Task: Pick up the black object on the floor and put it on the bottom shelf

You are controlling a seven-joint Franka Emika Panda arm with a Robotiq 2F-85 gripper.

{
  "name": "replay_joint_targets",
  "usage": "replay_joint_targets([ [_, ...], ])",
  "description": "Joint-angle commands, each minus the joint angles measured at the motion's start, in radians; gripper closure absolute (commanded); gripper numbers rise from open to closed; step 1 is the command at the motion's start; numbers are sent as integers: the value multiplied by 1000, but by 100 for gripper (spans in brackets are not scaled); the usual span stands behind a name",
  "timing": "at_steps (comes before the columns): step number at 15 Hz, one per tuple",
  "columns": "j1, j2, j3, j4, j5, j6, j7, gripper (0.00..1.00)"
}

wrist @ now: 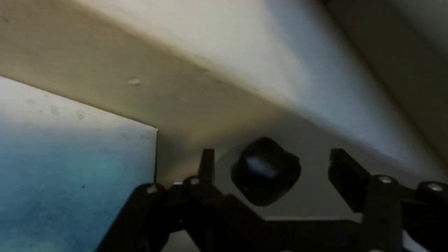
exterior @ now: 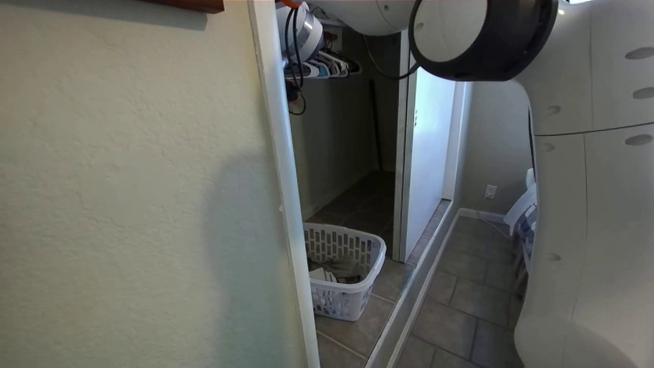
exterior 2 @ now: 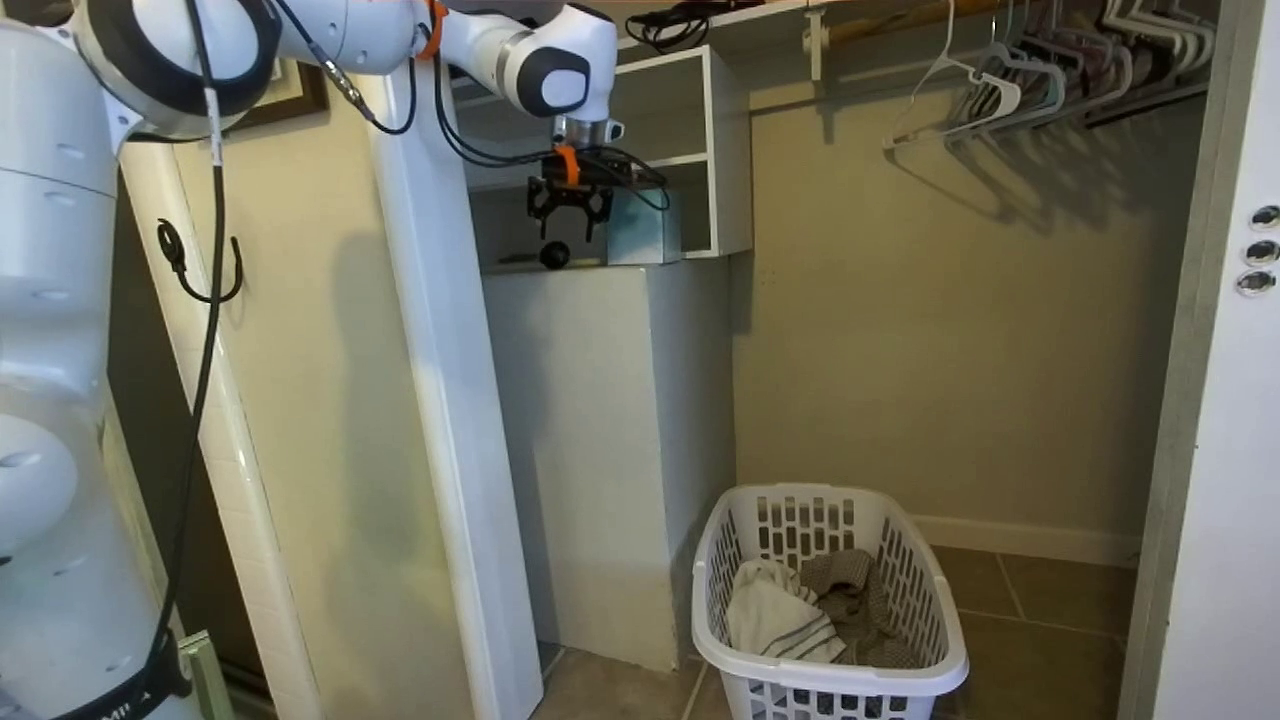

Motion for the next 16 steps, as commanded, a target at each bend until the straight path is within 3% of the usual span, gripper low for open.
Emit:
replay_joint_targets([
  [1, -19, 10, -25, 114, -85, -180, 86, 0],
  [9, -44, -36, -112, 226, -283, -532, 252, 0],
  [16, -65, -154, -208, 226, -500, -583, 367, 0],
])
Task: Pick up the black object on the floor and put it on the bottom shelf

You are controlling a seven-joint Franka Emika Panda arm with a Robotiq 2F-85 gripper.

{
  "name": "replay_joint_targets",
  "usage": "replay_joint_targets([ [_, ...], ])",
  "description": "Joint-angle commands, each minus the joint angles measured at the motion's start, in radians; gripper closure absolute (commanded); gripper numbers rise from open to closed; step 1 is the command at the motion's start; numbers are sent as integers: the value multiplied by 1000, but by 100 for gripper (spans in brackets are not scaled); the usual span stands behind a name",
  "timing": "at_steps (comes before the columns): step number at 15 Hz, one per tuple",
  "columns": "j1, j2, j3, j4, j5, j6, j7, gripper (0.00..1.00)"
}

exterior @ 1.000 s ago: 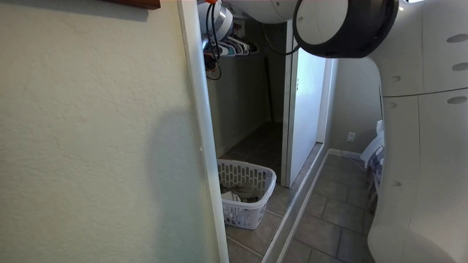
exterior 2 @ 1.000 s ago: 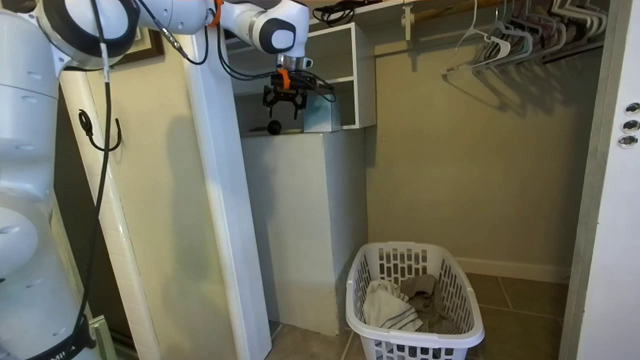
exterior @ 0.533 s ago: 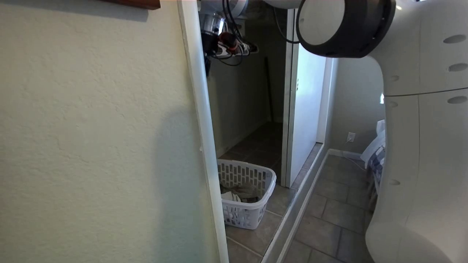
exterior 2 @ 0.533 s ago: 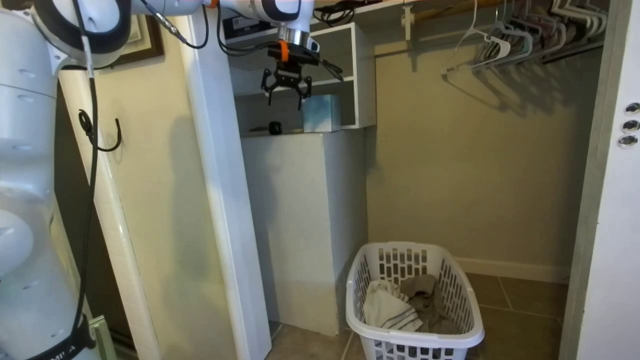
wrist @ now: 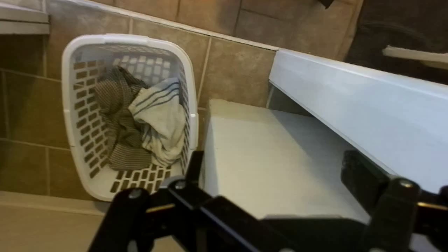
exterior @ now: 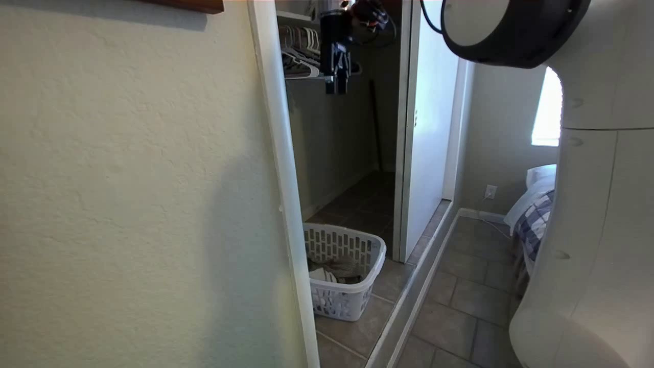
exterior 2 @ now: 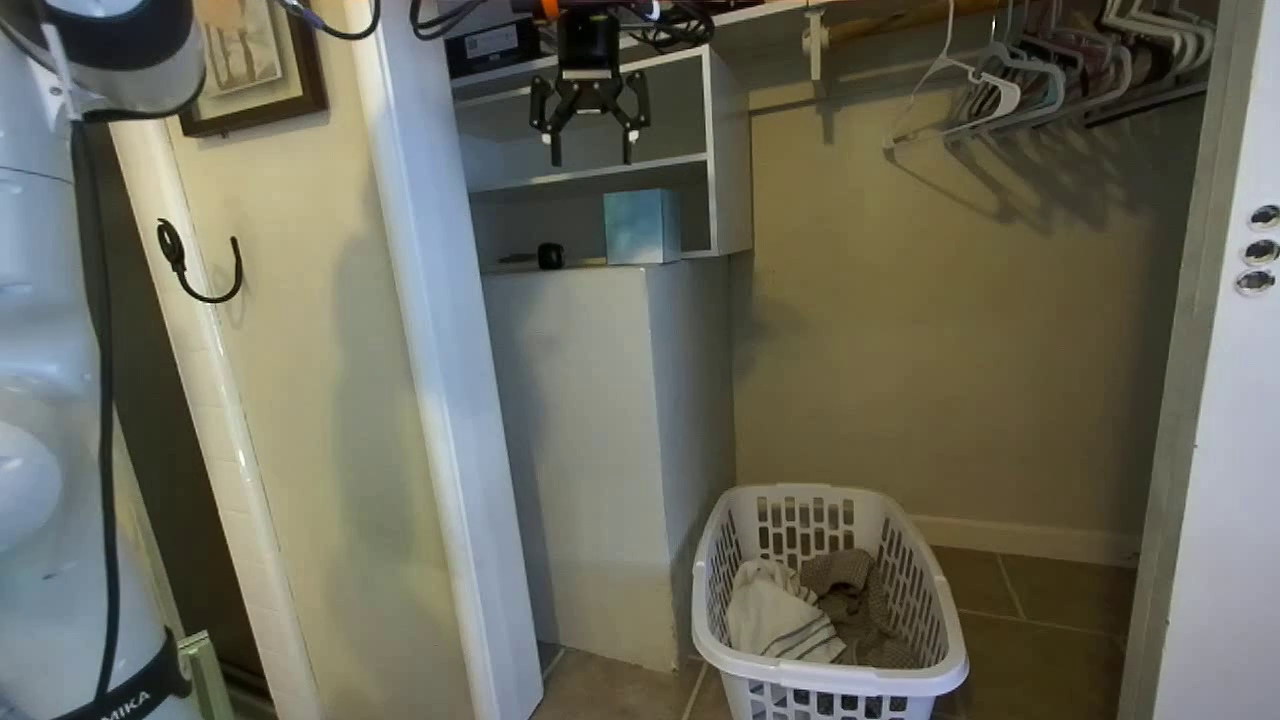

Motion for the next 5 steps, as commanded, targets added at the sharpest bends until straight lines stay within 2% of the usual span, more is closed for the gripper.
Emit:
replay_joint_targets([
  [1, -6, -64, -29, -6, -79, 8, 118, 0],
  [2, -6, -34, -24, 1, -39, 2, 49, 0],
  [5, -7, -45, -29, 0, -41, 2, 46, 0],
])
